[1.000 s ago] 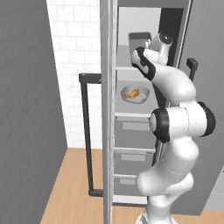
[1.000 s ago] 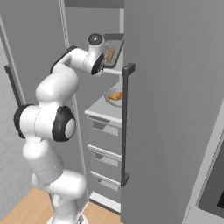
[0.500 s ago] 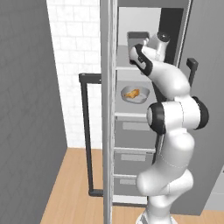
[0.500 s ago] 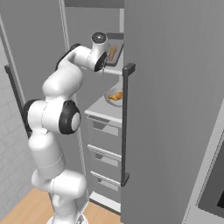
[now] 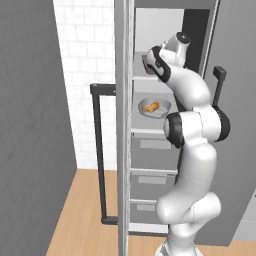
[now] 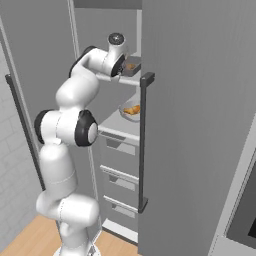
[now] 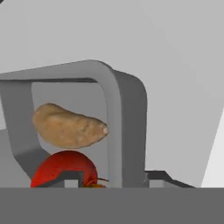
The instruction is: Take the meat container that has the chicken drumstick and place it on the second highest rack of the freezer. Then take the vegetable container that has the sweet potato and tomato and place it on the highest rack of the freezer.
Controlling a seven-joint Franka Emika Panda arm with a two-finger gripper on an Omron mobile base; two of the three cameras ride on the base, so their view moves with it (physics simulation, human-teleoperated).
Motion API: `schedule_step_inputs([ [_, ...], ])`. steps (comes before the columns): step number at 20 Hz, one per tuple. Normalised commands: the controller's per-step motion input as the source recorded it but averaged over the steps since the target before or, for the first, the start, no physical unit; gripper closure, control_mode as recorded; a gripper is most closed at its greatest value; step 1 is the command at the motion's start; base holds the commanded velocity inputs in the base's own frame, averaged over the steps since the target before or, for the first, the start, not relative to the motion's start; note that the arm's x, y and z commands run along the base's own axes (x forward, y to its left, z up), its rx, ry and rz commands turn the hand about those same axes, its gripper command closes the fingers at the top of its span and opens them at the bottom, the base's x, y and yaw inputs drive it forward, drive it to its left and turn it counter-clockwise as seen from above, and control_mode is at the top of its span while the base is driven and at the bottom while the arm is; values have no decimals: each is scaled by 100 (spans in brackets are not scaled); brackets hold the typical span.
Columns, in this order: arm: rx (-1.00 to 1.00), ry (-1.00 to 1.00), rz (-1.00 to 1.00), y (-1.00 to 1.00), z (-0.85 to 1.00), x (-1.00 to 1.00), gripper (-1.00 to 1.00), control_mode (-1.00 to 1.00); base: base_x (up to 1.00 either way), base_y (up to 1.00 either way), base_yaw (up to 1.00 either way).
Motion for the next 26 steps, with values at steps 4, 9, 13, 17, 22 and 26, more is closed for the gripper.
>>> schedule_step_inputs([
  [4,6,-4,-1,0,0,-3,-100,-100,0,0,0],
  [9,5,-4,4,0,-2,-89,-100,-100,0,0,0],
  [13,-2,-2,24,4,-21,-100,-100,-100,0,0,0],
  [17,-7,-6,36,35,-44,-100,-100,-100,0,0,0],
  [22,-7,-10,34,23,-62,-100,-100,-100,0,0,0],
  [26,-13,-9,25,10,-59,-100,-100,-100,0,0,0],
])
